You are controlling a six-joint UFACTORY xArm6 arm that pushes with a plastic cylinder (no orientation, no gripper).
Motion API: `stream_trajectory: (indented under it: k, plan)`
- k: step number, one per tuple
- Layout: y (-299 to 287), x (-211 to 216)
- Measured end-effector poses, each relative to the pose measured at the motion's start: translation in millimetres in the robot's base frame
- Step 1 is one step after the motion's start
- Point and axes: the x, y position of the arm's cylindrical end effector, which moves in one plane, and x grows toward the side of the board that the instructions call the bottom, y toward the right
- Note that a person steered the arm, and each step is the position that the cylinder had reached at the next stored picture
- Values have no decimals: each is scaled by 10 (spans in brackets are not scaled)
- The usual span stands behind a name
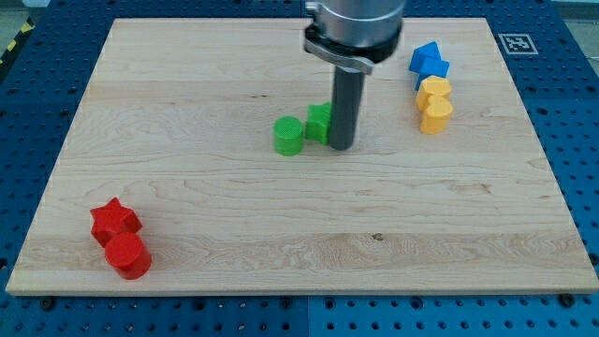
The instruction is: Move the green circle bottom left to the green star
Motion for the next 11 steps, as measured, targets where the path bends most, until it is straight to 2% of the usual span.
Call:
stream_trajectory:
  k: [2,4,5,11]
  plan:
    - [-594,-133]
    - [-526,-15]
    - [-891,-76]
    - [-743,33]
